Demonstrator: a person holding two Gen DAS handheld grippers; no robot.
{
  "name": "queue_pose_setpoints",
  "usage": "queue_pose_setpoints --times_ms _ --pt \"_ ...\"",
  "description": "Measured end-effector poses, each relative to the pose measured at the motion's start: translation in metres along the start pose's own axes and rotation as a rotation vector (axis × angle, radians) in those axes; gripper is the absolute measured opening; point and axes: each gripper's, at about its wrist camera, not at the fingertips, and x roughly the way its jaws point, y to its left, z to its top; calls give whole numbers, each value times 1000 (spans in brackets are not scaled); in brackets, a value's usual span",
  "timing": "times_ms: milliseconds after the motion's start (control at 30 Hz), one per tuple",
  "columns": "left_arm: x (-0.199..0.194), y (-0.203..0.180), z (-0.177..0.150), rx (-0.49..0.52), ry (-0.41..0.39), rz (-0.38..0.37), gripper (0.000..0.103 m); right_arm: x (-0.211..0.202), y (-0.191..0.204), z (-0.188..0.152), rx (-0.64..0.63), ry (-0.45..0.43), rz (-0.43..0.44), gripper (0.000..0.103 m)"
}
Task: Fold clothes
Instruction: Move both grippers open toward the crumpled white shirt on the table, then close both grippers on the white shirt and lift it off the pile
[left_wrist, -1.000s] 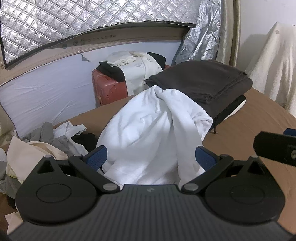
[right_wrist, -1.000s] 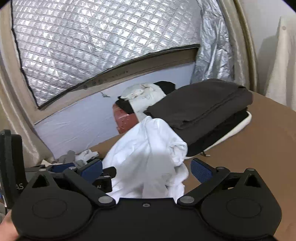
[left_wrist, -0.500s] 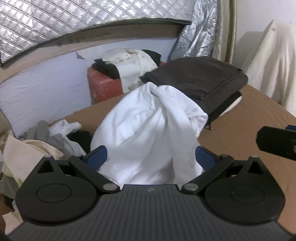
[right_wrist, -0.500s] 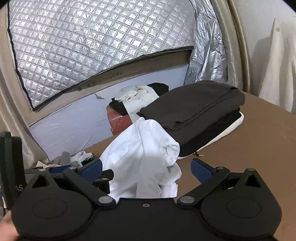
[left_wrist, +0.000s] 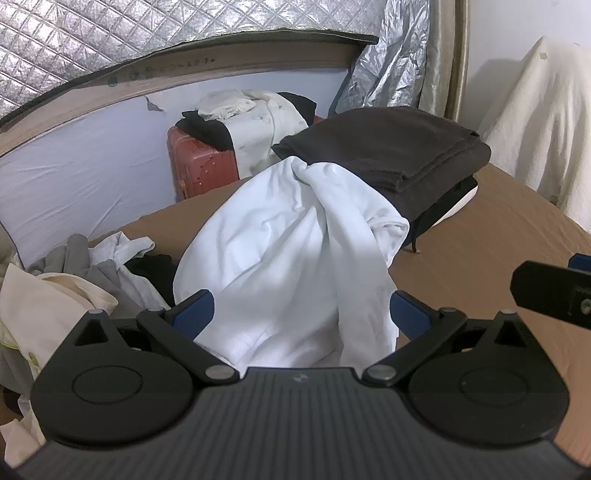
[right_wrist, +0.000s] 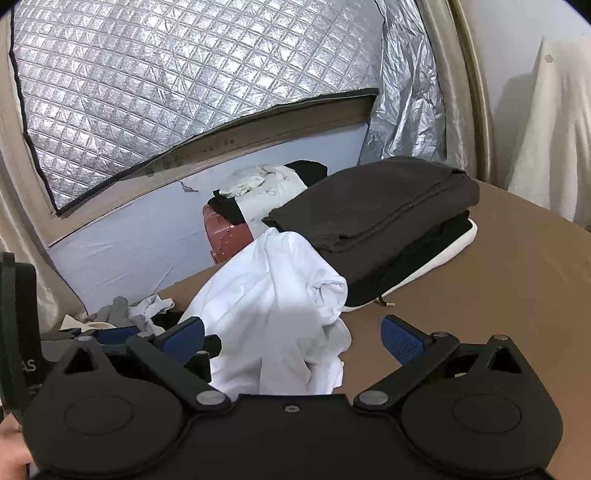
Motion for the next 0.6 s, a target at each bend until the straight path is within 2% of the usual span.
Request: queue_pose_setpoints --times_ms 200,367,567,600 --pt "9 9 0 -18 10 -10 103 4 -4 -1 6 3 9 103" --pt "32 44 -1 -120 49 -3 103 15 -15 -12 15 37 43 103" --pt "73 86 -15 -229 110 -16 102 46 -46 -24 140 107 111 103" --pt "80 91 -17 -251 118 -38 102 53 -51 -25 166 118 132 103"
